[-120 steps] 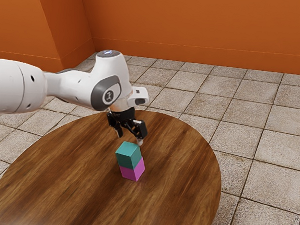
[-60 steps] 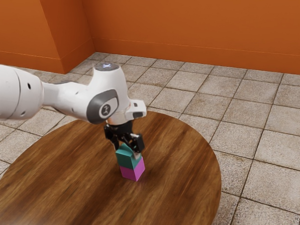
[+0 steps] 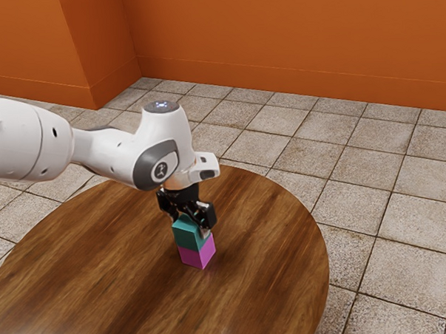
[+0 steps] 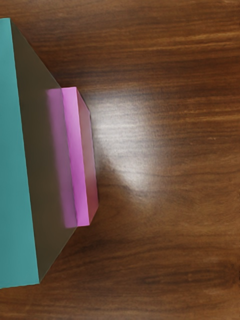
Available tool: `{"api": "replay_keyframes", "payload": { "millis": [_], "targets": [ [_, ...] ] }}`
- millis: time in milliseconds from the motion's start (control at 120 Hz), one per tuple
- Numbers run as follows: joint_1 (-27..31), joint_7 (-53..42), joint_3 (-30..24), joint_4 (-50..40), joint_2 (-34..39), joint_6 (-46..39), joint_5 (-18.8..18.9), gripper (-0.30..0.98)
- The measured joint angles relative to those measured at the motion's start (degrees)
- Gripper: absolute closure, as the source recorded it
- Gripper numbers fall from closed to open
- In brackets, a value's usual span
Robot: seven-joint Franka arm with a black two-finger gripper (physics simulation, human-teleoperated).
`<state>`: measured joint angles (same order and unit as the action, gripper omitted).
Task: Pick up the blue block with one arm, and put the blue block on the table with one arm
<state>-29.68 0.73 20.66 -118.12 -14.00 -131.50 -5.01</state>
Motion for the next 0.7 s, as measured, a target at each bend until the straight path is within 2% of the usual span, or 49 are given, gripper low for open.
{"api": "replay_keyframes", "payload": {
  "millis": [192, 517, 700],
  "targets": [
    [0.0, 0.4, 0.0, 0.0, 0.0, -0.2, 0.0, 0.23],
    [-0.3, 1.1, 0.1, 0.2, 0.2, -0.3, 0.5, 0.26],
    [0.1, 1.4, 0.5, 3.3, 1.4, -0.2, 1.4, 0.29]
  ]
}}
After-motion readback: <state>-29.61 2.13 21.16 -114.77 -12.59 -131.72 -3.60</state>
